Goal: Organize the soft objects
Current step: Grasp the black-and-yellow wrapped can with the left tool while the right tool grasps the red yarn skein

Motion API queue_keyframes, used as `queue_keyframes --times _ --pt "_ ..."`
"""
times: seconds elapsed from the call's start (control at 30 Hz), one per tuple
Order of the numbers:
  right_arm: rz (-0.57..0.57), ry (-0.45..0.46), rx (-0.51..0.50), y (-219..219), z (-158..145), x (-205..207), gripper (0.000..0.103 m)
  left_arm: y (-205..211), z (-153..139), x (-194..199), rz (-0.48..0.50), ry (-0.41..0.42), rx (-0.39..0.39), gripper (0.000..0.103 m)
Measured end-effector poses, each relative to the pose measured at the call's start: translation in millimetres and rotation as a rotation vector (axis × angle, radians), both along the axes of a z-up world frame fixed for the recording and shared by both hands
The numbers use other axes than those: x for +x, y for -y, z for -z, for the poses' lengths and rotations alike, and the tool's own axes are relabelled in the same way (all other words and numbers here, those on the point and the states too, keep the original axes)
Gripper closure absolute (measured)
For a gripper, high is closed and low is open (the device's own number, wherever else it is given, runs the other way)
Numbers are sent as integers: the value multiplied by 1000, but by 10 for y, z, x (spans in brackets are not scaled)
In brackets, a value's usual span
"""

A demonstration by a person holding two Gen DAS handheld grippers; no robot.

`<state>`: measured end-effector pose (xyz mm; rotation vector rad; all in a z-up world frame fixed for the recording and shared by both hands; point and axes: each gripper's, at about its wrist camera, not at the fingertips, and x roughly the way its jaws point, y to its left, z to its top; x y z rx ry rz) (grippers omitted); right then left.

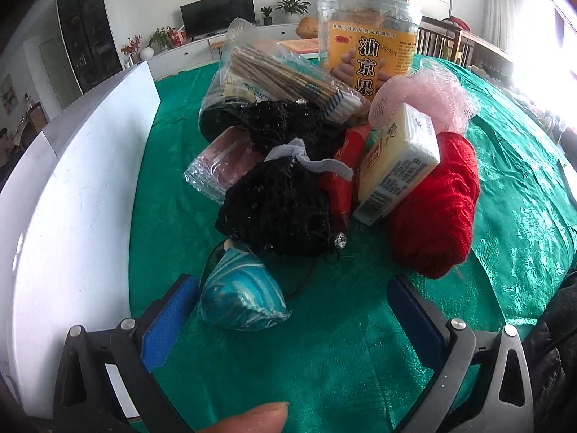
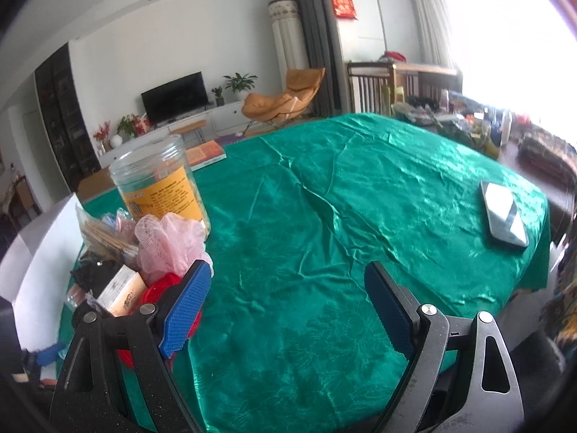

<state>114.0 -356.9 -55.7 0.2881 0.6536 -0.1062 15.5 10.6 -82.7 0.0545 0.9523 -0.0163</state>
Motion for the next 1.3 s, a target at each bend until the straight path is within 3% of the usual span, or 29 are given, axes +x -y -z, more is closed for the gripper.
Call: queue_keyframes --times 0.07,0.13,0.2,0.27,0.5,0.57,0.7,0.73,0.87,1.0,1.1,1.2,1.3 --pt "-74 -46 75 -31 66 51 14 -27 60 28 -14 -29 -7 0" --pt "-241 -148 107 -251 171 182 14 -32 130 50 -18 -56 7 0" --pt "-387 -248 65 -612 247 289 14 -42 146 36 -18 -45 3 0" --pt "-480 -290 13 -933 293 336 14 -43 160 45 -13 -44 4 0" --pt "-600 -368 57 -1659 461 475 14 -67 191 48 -15 -45 -9 0" --pt "-549 -359 -16 -1689 353 422 14 -102 172 76 -17 -65 -17 0" --pt "-237 -292 -294 -1473 114 424 13 -177 182 182 -54 -71 -49 0" --pt "-189 -284 -305 -1410 92 442 13 -178 179 215 -51 -73 -46 0" --pt "-176 -248 -85 -1332 -115 206 13 -241 149 349 -17 -126 -57 0" --pt "-196 -171 -30 -1584 -326 -228 13 -363 -21 432 -9 -123 -143 0" --pt "-167 -103 3 -1793 -471 -500 13 -419 -336 500 21 -65 -180 0" --pt "-126 -126 77 -1782 -382 -642 13 -542 -721 753 35 -3 -190 0" --pt "-77 -146 159 -1658 -344 -720 13 -860 -1008 1110 -26 20 -238 0"
